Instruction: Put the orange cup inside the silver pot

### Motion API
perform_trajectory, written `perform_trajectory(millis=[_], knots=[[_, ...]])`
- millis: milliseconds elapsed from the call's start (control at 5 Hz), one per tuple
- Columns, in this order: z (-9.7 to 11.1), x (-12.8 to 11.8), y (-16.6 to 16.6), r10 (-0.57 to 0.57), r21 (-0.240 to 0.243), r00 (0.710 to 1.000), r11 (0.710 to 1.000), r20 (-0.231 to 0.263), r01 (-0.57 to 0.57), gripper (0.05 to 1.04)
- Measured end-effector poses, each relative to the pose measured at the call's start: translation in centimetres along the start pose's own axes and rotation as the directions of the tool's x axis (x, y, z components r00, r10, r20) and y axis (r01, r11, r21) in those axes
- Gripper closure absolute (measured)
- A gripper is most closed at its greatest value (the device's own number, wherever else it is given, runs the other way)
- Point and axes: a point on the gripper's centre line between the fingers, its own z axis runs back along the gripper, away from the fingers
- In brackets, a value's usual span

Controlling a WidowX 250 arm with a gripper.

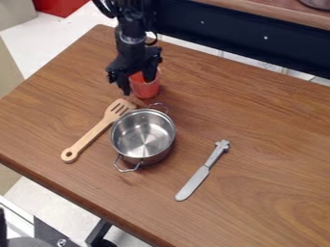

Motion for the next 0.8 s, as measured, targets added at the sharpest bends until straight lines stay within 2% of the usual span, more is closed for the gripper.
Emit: perform_trajectory(millis=[200,400,600,800], knots=[[-0.6,-0.3,0.1,0.008,0.016,1.000,1.000,-0.014,-0.008,0.696],[-0.4,-0.2,-0.2,-0.003,0.012,1.000,1.000,-0.019,0.003,0.917],[-0.2,-0.1,-0.9,-0.008,0.005,1.000,1.000,-0.008,0.008,1.018],[-0.2,-0.8,-1.5,-0.084,-0.020,0.996,0.996,-0.004,0.084,1.026]])
